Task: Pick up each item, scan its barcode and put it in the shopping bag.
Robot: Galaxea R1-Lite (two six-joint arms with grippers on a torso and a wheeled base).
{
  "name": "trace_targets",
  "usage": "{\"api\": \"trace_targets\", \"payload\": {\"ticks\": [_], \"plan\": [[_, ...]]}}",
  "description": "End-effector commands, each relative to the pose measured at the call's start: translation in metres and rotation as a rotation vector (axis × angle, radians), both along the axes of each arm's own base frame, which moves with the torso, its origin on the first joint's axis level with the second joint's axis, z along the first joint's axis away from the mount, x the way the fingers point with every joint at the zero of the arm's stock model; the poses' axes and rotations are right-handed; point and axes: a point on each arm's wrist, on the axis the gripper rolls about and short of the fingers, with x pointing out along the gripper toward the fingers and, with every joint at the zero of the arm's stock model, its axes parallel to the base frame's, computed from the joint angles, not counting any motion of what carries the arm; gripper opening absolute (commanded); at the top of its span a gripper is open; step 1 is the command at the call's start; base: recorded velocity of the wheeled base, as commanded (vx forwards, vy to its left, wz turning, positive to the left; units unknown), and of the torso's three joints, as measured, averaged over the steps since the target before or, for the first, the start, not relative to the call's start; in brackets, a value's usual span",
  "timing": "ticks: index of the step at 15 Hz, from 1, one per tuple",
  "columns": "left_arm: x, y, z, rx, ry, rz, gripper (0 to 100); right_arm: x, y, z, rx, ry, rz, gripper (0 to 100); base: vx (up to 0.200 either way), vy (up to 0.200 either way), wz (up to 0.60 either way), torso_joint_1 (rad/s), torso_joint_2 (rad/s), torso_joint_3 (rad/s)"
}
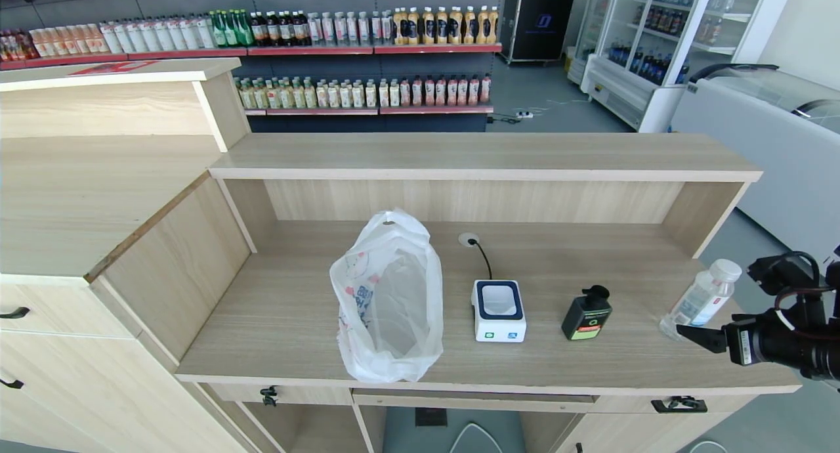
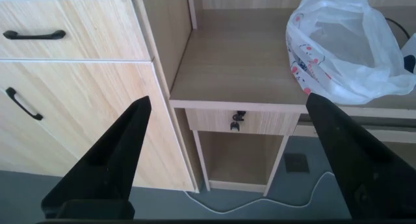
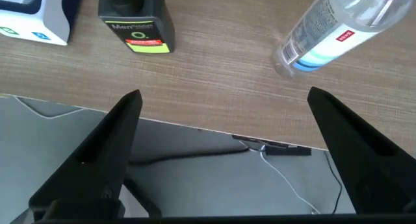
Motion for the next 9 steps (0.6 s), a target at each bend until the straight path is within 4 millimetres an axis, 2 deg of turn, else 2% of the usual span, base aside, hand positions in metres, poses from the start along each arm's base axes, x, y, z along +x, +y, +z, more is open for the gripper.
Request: {"api": "trace_targets", "payload": {"ticks": [1,6,9], "plan": [[0.000,0.000,0.000,0.000,0.000,0.001,100,0.015,-0.004,-0.017,0.015,0.042,0.030,100,0.000,0.000,0.00,0.000,0.00,0.000],[0.000,0.000,0.000,0.000,0.000,0.001,100,0.036,-0.009,-0.031,0.028,0.014,0.161,100,0.000,0.000,0.00,0.000,0.00,0.000],[0.000,0.000,0.000,0.000,0.000,0.001,100,0.057,-0.005,-0.038,0.044,-0.007,0.247,100,0.000,0.000,0.00,0.000,0.00,0.000]]}}
